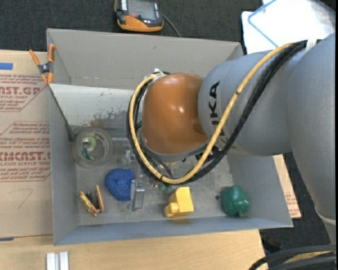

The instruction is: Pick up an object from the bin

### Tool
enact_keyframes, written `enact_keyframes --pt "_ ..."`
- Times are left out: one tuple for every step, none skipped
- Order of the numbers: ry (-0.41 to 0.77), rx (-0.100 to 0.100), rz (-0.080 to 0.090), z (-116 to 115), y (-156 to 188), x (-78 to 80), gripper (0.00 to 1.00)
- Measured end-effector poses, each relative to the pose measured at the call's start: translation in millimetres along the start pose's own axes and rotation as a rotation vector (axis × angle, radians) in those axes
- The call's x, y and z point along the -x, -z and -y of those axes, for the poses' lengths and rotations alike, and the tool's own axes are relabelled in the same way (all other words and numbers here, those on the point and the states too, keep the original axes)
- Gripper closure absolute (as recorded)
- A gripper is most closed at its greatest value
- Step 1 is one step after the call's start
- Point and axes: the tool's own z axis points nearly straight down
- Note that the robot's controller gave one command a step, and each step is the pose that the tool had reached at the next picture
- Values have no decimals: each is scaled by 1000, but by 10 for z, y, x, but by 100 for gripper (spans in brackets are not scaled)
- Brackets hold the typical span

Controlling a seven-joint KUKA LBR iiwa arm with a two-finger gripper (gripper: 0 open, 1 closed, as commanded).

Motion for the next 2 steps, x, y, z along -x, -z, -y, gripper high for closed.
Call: enact_keyframes --pt "-117 -1 -5 181 -295 72 0" --pt "-166 2 -1 129 -627 47 0"
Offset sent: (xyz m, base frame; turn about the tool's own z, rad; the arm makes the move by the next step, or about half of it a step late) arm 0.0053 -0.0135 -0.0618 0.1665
